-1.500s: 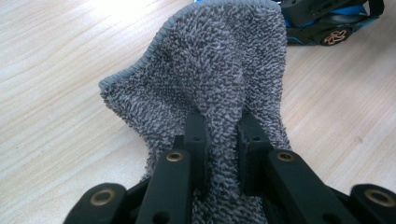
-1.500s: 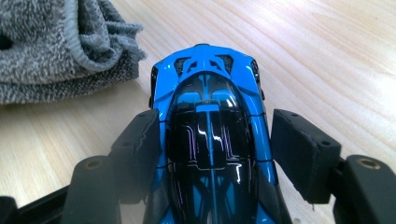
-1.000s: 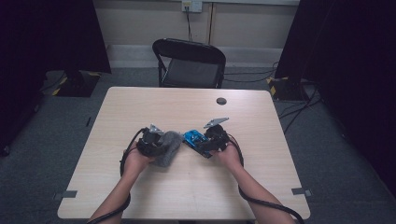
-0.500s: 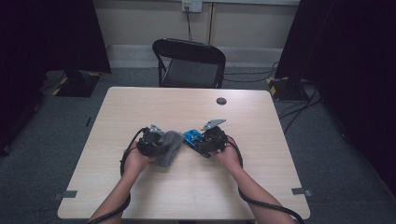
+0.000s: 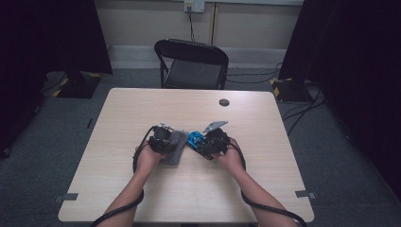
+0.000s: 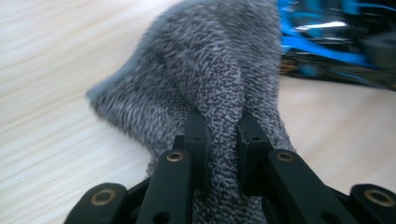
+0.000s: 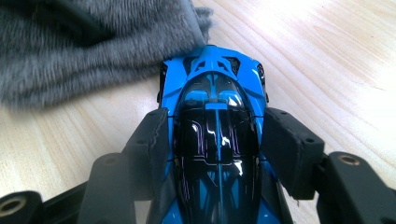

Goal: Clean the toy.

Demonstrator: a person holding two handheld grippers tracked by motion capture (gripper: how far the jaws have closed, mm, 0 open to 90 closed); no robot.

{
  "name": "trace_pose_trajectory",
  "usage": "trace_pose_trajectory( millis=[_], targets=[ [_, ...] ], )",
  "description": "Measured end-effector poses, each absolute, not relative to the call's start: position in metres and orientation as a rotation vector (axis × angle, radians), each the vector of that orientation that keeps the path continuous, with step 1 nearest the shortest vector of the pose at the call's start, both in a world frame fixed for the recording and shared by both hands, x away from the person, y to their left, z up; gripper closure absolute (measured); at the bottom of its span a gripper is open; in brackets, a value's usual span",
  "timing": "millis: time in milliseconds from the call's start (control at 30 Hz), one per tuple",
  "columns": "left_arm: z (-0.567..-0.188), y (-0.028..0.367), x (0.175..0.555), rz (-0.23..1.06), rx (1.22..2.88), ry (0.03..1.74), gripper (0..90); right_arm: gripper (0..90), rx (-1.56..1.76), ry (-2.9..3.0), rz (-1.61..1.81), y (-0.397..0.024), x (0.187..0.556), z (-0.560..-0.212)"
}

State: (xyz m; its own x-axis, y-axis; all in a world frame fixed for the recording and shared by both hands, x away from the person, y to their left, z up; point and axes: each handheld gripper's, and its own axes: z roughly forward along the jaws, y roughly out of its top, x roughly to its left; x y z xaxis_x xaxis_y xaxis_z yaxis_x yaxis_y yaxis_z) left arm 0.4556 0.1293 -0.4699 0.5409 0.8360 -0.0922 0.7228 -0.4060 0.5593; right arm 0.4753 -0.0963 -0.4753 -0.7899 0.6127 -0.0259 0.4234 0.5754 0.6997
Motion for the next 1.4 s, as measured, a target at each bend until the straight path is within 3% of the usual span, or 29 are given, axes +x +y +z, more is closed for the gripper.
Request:
trace_pose_trajectory(
  millis=[400, 1400],
  targets=[
    [-0.468, 0.101, 0.435, 0.114, 2.258, 1.121, 78.1, 42.5, 0.861, 2.540, 1.022, -0.096, 0.475, -0.475],
    [-0.467, 0.067, 0.405, 0.062, 2.324, 0.955, 78.3, 43.4, 0.887, 2.549, 1.056, -0.100, 0.477, -0.475]
  ],
)
